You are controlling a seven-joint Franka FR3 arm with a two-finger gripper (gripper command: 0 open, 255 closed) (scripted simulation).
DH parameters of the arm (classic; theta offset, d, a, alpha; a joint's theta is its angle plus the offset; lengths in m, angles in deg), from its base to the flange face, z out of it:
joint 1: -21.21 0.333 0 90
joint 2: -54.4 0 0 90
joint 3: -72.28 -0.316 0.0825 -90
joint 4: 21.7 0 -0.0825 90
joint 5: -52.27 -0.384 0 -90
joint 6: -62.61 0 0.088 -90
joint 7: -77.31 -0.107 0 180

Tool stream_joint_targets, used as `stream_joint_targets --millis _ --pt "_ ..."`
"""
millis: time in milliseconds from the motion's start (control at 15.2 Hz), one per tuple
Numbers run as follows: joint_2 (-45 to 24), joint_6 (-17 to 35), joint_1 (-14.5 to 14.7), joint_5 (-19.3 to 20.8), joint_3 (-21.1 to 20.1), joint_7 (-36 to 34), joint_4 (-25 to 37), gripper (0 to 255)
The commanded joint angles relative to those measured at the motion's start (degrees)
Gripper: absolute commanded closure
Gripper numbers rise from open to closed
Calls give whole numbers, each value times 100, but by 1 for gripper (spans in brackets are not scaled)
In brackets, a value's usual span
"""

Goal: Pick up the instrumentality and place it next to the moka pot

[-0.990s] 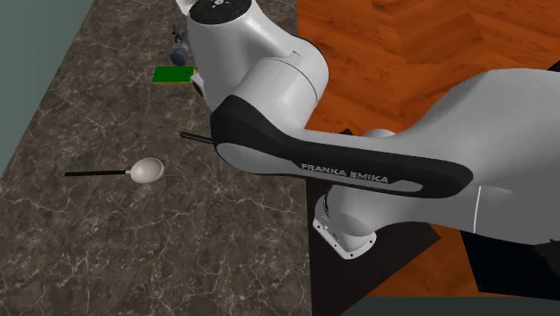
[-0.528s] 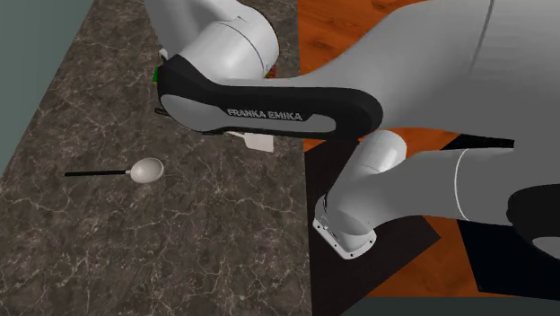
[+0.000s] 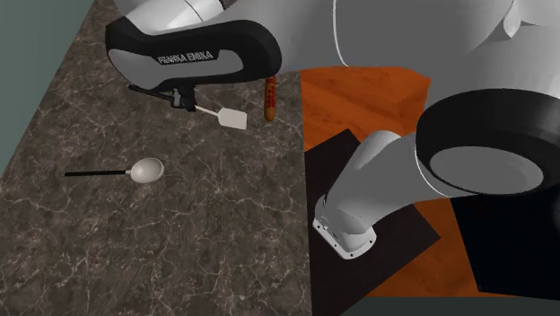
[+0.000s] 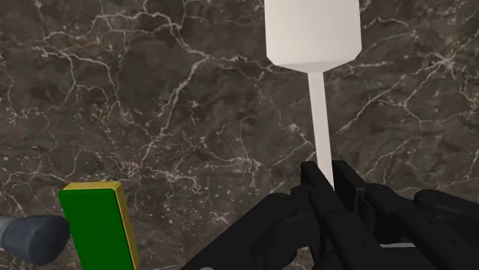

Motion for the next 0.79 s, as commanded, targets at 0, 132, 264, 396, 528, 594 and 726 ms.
stream_joint_targets --millis 0,132,264,396,528,594,726 --pt "-445 1 -65 75 45 63 440 255" --pt "-894 -20 -106 139 64 85 905 255" --pt "-1341 -70 -138 201 83 104 1399 255" --pt "-1791 -149 -163 261 100 120 1924 255" --pt "-2247 -259 -182 319 118 135 2486 255" --pt "-2342 -285 -184 330 122 138 2606 255" --pt "-2368 -137 -183 332 123 140 2483 255"
